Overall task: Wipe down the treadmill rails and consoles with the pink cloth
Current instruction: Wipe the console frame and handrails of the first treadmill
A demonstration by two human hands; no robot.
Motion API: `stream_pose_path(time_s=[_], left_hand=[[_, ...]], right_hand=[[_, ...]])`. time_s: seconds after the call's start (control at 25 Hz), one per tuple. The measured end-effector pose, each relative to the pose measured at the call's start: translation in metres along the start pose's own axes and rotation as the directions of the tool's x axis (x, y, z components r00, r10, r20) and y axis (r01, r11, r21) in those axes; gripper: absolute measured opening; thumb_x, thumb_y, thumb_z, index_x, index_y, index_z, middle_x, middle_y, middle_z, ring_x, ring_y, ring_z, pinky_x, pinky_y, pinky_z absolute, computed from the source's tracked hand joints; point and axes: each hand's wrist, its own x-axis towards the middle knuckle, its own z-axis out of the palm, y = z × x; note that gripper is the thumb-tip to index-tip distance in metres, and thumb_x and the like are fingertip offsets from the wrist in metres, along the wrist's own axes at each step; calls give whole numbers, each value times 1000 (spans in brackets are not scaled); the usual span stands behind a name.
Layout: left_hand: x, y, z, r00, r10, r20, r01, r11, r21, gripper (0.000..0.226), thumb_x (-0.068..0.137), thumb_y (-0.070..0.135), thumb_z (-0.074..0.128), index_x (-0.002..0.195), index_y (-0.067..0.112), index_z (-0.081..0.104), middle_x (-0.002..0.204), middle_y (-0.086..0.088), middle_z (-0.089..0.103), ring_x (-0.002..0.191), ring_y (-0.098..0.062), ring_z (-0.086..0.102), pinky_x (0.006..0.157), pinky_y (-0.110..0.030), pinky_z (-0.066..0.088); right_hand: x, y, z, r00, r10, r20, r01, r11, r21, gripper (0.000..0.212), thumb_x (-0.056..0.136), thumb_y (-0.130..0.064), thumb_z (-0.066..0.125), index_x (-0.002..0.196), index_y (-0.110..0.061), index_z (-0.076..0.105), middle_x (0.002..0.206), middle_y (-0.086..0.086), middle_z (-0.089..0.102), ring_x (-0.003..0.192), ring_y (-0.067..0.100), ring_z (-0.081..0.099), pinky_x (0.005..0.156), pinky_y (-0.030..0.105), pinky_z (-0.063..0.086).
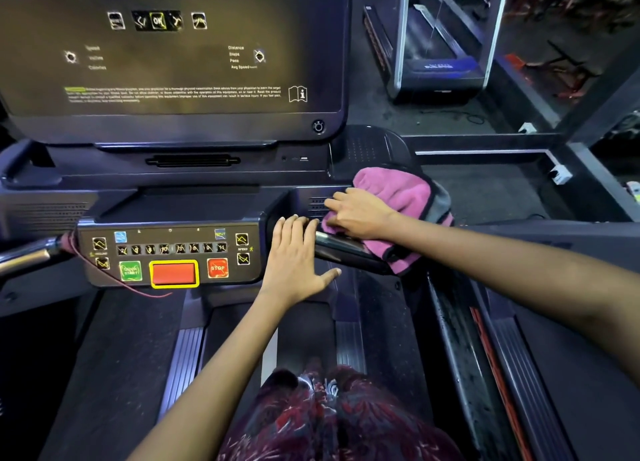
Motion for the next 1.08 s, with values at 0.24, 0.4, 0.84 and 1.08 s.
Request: stream_pose_path(time_s=[0.24,0.4,0.84,1.08], left_hand=[[-2,0,-2,1000,2,26,-2,1000,23,88,71,68,37,124,0,50,118,-17,55,116,-36,50,109,-44,16],[-2,-4,-2,999,43,9,-43,999,-1,87,77,67,46,135,3,38,134,-13,44,131,-31,35,116,-42,6],[0,-2,0,999,27,41,-27,1000,0,90,68,72,38,122,1,52,120,-20,53,118,-38,47,111,-45,12],[-2,-4,-3,999,54,-4,-54,999,-6,86,72,62,59,134,4,41,136,-18,42,132,-35,33,114,-41,-1]], right_hand=[[1,5,-7,986,-86,-144,89,996,15,13,71,-28,58,69,-27,70,76,-3,59,66,18,56,53,27,38],[-40,28,-3,977,103,185,-126,985,115,20,86,-31,53,99,-33,67,103,-4,54,99,19,52,75,33,35],[16,-4,-8,981,117,-156,-90,982,168,7,61,-33,75,63,-31,68,68,-7,53,64,16,54,52,26,34],[-2,15,-8,990,29,-138,-3,983,186,9,58,-25,75,61,-27,67,72,-3,55,65,20,56,54,27,36]])
